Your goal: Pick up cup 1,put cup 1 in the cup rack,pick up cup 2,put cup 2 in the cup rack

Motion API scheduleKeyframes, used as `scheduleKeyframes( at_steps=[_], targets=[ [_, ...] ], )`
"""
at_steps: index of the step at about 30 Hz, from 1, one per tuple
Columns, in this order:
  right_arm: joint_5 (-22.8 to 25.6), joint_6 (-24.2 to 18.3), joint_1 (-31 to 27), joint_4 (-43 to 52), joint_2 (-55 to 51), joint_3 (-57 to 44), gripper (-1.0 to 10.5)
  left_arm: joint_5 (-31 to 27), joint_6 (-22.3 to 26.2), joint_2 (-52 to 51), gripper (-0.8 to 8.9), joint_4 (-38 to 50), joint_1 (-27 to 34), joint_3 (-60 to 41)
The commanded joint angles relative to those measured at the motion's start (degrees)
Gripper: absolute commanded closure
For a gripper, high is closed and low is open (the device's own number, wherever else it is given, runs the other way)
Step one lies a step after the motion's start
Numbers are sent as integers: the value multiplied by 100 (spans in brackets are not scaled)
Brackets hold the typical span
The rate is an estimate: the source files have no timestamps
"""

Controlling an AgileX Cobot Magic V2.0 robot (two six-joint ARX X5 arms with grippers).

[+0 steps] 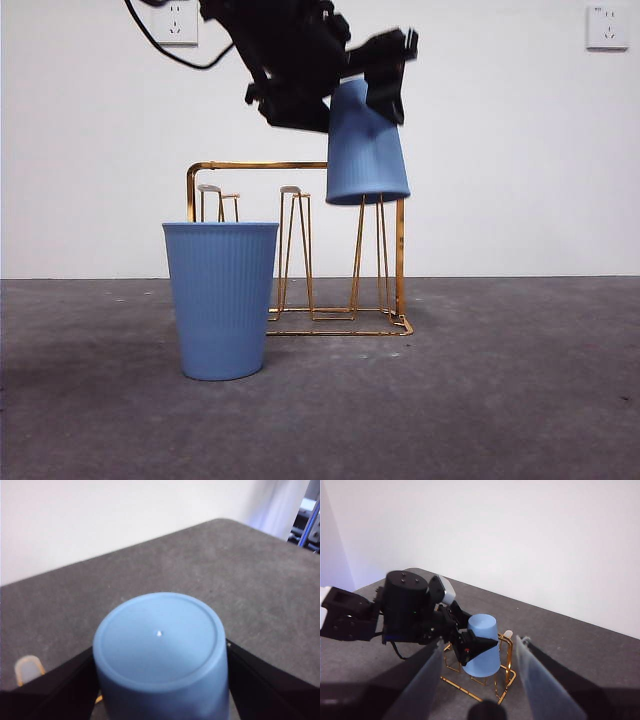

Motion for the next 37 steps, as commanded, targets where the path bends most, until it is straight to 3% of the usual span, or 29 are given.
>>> scheduleKeyframes(
  at_steps=[1,27,37],
  targets=[
    [24,-20,2,4,2,-26,696,-13,-46,168,820,140,4,-4],
    [26,-131,2,-208,7,-28,698,-81,-389,1115,820,-17,-85,-4],
    [26,-216,2,-212,13,-28,698,-525,-337,1215,820,-96,-415,-4]
  ],
)
